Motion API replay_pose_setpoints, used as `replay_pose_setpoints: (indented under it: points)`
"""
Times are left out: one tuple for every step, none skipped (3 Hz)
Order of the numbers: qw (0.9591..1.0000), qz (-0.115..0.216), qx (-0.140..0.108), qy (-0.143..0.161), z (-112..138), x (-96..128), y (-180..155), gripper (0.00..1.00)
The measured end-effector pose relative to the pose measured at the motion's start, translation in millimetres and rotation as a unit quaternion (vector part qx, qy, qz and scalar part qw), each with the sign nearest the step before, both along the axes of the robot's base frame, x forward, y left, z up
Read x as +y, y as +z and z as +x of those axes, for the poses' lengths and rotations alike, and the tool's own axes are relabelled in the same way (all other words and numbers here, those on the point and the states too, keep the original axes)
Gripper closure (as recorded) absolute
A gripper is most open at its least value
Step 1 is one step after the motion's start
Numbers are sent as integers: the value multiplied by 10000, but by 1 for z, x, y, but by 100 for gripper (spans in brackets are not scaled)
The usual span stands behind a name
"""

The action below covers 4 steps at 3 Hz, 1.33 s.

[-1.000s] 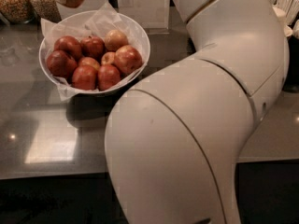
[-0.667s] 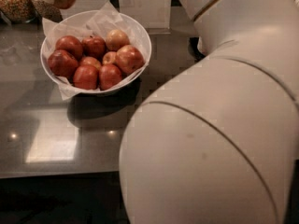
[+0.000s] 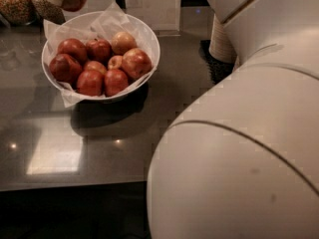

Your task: Pick apple from white bowl

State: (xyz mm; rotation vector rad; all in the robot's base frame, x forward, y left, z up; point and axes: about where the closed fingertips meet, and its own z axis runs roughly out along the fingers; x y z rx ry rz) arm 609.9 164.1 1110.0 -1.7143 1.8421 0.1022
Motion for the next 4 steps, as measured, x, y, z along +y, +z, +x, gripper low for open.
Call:
replay_pose_setpoints:
  points:
    - [9999,46,104,-52,6,-2,-10,100]
    - [9981,514,270,-211,-5,-20,-13,100]
    - [9943,854,560,-317,-13,-40,-72,100]
    - [9943,854,560,-317,-13,-40,-72,100]
